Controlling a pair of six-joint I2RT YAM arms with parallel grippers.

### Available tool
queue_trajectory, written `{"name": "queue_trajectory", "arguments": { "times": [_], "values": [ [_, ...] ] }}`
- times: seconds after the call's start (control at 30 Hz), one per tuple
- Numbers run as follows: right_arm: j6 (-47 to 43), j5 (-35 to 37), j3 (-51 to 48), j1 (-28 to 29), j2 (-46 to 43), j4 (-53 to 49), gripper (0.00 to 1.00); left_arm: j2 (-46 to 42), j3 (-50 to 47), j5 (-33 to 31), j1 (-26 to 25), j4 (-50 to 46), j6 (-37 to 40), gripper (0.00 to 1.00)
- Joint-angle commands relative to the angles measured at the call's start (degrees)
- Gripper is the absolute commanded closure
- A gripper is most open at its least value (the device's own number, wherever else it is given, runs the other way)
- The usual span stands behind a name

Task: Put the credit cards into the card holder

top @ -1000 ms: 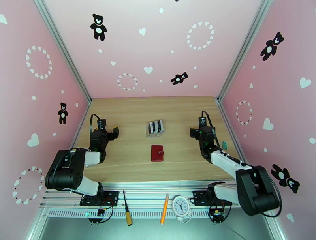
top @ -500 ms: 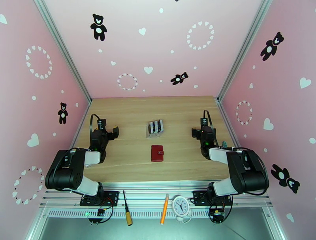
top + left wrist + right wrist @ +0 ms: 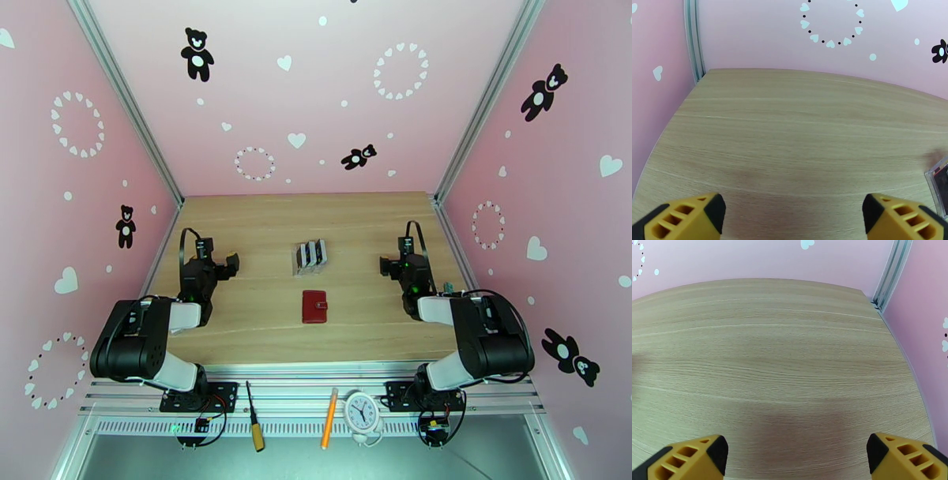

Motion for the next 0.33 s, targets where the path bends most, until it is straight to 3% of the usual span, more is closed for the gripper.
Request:
{"name": "queue_trajectory", "arguments": {
  "times": [0.0, 0.3],
  "values": [
    [-0.3, -0.7, -0.7, -0.3, 0.5, 2.3, 0.01, 0.3, 0.8, -1.1, 0.4, 0.0, -0.4, 0.02],
    [-0.2, -0.8, -0.8, -0.3, 0.4, 2.5, 0.01, 0.3, 0.7, -1.2, 0.4, 0.2, -0.5, 0.02]
  ]
}}
